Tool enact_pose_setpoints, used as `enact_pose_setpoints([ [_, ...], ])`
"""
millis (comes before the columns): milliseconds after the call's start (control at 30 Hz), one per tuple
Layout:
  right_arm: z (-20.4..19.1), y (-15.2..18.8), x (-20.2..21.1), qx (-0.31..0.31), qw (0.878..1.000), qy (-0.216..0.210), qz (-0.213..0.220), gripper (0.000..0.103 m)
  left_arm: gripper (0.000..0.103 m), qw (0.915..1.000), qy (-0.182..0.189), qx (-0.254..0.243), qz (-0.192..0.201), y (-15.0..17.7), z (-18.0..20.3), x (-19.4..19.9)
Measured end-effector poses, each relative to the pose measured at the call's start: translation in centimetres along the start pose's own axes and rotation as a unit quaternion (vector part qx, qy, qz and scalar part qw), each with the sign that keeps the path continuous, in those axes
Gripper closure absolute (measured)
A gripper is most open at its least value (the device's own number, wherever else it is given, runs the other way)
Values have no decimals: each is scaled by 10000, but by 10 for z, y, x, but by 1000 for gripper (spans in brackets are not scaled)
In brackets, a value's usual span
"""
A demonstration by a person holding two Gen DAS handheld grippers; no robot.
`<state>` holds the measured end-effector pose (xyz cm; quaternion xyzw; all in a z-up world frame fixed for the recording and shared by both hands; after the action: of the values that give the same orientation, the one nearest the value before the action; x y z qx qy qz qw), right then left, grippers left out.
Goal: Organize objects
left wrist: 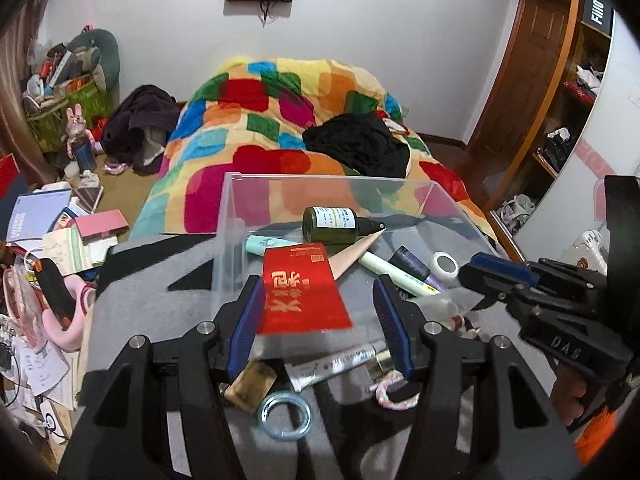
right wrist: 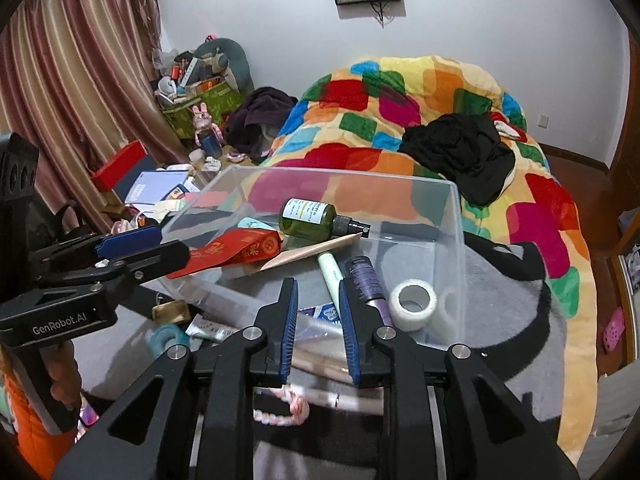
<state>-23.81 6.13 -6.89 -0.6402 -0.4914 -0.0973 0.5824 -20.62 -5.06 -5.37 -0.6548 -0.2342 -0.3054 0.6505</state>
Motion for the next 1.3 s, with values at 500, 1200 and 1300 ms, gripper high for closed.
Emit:
enact_pose_setpoints([
  [500,53,43,26,124,9978,652,61,63,32,9996,-191,-15,-207,61,-6,17],
  [1200,44,88,-12,854,9925,149,-858,79,65,9955,-464,-193,-798,106,2,-22],
  [1300,39,98,-2,985,9912,10,-889,87,65,9960,-432,-189,-763,109,3,-19],
])
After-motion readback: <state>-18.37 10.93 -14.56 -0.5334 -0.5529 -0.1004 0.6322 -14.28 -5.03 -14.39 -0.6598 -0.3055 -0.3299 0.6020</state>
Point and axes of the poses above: each gripper's, at about its wrist camera, not at the fingertips, and x roughly against the way its jaws point, z to its right, y to its underside, the point moved 10 cm from there along -x, roughly the way its jaws point, and after that the axes turned 10 degrees about -x, right-handed, at the moved point
